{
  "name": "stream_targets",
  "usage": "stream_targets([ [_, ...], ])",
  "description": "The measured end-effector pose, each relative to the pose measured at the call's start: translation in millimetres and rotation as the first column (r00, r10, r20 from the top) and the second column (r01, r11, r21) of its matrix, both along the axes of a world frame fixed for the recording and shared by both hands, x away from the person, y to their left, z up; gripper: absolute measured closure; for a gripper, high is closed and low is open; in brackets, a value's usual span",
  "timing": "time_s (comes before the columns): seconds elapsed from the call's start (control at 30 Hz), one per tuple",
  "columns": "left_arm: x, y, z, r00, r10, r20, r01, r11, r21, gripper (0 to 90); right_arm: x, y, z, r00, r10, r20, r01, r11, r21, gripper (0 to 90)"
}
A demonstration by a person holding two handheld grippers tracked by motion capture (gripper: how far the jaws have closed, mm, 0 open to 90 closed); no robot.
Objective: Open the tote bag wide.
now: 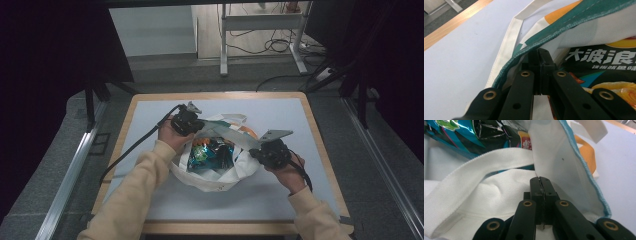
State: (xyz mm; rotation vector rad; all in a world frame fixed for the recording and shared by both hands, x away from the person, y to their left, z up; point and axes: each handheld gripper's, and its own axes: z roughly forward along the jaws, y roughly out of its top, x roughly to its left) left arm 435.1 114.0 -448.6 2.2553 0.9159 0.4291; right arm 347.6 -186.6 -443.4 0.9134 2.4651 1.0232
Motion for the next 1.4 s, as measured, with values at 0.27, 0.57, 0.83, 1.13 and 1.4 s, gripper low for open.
stream_targets([
  [0.27, -12.3, 4.1, 11.4, 0.9995, -0.026, 0.016, 0.027, 0.9977, -0.062, 89.9, -2.8, 6.3, 8.4, 0.9994, 0.022, 0.026, -0.023, 0.999, 0.049, 89.5],
  [0.57, -39.6, 17.7, 31.9, 0.9956, -0.064, 0.068, 0.072, 0.9906, -0.116, 90.0, -7.0, 12.2, 15.8, 0.9978, 0.051, 0.043, -0.055, 0.992, 0.109, 89.5],
  [0.83, -68.9, 41.7, 41.7, 0.9951, -0.052, 0.084, 0.065, 0.9844, -0.163, 90.0, -11.4, 7.8, 24.7, 0.9956, 0.076, 0.056, -0.085, 0.979, 0.184, 89.4],
  [1.13, -96.8, 75.6, 33.2, 0.9961, 0.015, 0.087, 0.003, 0.9786, -0.206, 89.9, -13.5, -10.8, 26.8, 0.9965, 0.06, 0.058, -0.073, 0.965, 0.253, 89.2],
  [1.4, -124.4, 85.8, 37.5, 0.9886, 0.027, 0.148, 0.0, 0.9834, -0.182, 89.0, -19.7, -32.6, 27.8, 0.9969, 0.029, 0.073, -0.049, 0.955, 0.292, 81.2],
])
